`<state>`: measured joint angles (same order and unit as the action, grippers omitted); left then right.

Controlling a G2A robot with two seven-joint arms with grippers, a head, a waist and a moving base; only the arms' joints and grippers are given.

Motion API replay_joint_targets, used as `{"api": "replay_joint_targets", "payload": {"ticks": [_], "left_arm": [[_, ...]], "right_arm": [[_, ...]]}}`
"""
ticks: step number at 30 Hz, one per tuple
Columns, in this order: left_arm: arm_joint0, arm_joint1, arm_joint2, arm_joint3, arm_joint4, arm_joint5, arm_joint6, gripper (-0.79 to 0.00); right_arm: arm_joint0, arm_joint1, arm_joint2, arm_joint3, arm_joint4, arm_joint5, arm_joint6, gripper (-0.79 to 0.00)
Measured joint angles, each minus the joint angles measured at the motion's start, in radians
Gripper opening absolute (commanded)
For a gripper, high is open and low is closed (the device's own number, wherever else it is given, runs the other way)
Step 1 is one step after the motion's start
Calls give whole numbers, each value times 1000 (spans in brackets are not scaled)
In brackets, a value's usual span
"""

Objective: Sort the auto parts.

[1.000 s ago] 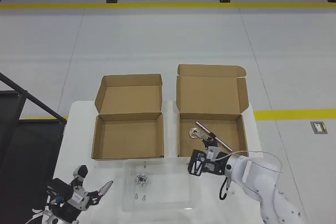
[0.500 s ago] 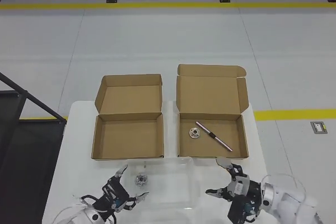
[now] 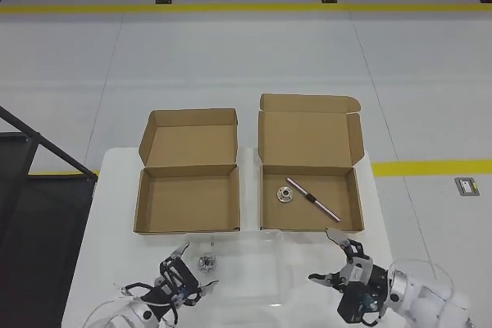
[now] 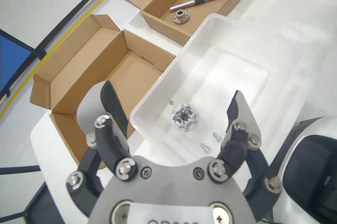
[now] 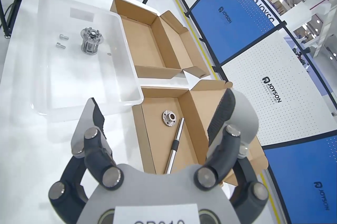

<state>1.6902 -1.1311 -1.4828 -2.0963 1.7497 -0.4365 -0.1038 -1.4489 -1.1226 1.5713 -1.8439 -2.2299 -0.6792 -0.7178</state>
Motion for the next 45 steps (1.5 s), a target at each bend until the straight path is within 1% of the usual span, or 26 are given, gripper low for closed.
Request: {"api": "replay_joint_targets", "payload": {"ticks": [2,4,7,12,15,18,21,22,23,25,30,35,36,38,39,40,41,43,44,45], "left_arm": [[-6,-4,37,-8,43,38,-48,0],[-22,-9,83,-9,86,74,-130,0],[-68,-18,148,-7,82,73,-288,0],[-162,-36,249,23,47,38,-580,0],[-208,-48,295,44,31,60,-691,0],[-245,-56,323,73,25,76,-767,0],[-275,-64,340,107,12,103,-806,-3],[-284,-66,344,118,4,107,-813,-46],[-292,-68,346,128,-6,110,-818,-49],[-310,-72,347,152,-27,117,-823,-15],[-354,-79,351,212,-70,123,-828,-58],[-396,-88,361,265,-93,137,-831,-55],[-408,-90,363,279,-99,140,-833,-71],[-423,-93,368,298,-111,140,-838,-151],[-433,-95,371,309,-116,139,-841,-262],[-438,-96,373,316,-119,139,-843,-440],[-443,-97,375,322,-120,140,-844,-480],[-451,-99,378,331,-123,142,-848,-628],[-453,-100,379,334,-124,143,-849,-680],[-456,-100,379,336,-125,143,-851,-785]], "right_arm": [[0,0,0,0,0,0,0,0],[0,0,0,0,0,0,0,0],[0,0,0,0,0,0,0,0],[0,0,0,0,0,0,0,0],[0,0,0,0,0,0,0,0],[0,0,0,0,0,0,0,0],[0,0,0,0,0,0,0,0],[0,0,0,0,0,0,0,0],[0,0,0,0,0,0,0,0],[0,0,0,0,0,0,0,0],[0,0,0,0,0,0,0,0],[0,0,0,0,0,0,0,0],[0,0,0,0,0,0,0,0],[0,0,0,0,0,0,0,0],[0,0,0,0,0,0,0,0],[0,0,0,0,0,0,0,0],[0,0,0,0,0,0,0,0],[0,0,0,0,0,0,0,0],[0,0,0,0,0,0,0,0],[0,0,0,0,0,0,0,0]]}}
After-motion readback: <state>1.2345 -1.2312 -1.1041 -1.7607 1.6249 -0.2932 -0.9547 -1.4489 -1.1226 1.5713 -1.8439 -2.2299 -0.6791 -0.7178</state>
